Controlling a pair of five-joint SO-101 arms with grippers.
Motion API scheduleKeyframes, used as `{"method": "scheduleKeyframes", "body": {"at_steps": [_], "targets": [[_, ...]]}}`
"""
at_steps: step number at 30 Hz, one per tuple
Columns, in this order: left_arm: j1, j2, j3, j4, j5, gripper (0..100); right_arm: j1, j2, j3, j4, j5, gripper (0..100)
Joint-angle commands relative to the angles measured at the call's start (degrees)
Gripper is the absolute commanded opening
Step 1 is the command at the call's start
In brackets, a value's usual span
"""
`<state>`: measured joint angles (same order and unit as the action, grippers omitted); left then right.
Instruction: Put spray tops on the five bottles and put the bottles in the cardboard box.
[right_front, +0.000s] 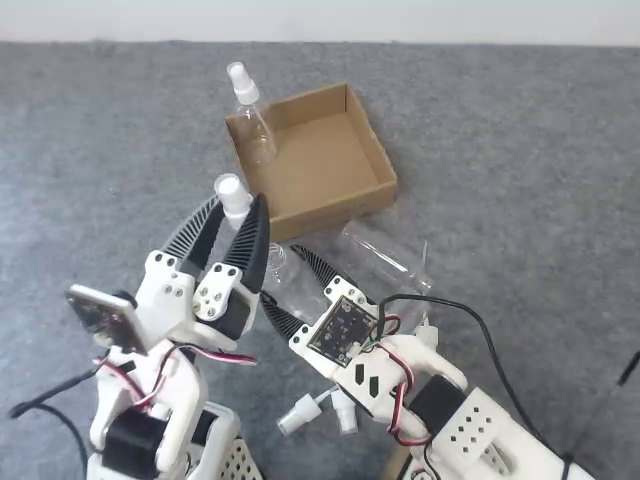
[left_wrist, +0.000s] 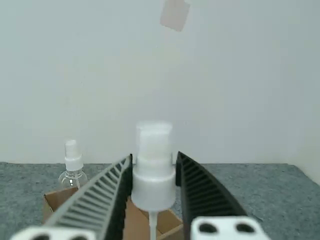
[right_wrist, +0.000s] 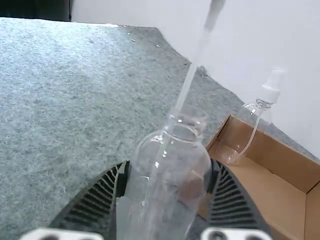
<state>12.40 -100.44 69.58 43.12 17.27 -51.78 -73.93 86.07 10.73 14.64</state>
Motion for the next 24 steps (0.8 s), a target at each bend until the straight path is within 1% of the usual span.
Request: {"method": "scheduleKeyframes", "body": {"at_steps": [1, 4, 11, 19, 24], "targets": [[0.09, -0.18, -3.3, 0.7, -0.44, 16, -0.04, -1.45, -0.44, -0.92, 0.79, 10.0], [0.09, -0.26, -4.26, 0.79, -0.44, 19, -0.04, -1.54, 0.35, -1.27, 0.79, 10.0], [-0.44, -0.26, -7.43, 0.88, -0.35, 19, -0.04, -1.54, 0.44, -1.27, 0.79, 10.0], [-13.54, -0.26, -9.63, 0.79, -0.35, 19, -0.04, -1.54, 0.44, -1.27, 0.79, 10.0], [-18.11, -0.26, -7.69, 0.88, -0.53, 19, -0.31, -1.54, 0.35, -1.27, 0.79, 10.0]]}}
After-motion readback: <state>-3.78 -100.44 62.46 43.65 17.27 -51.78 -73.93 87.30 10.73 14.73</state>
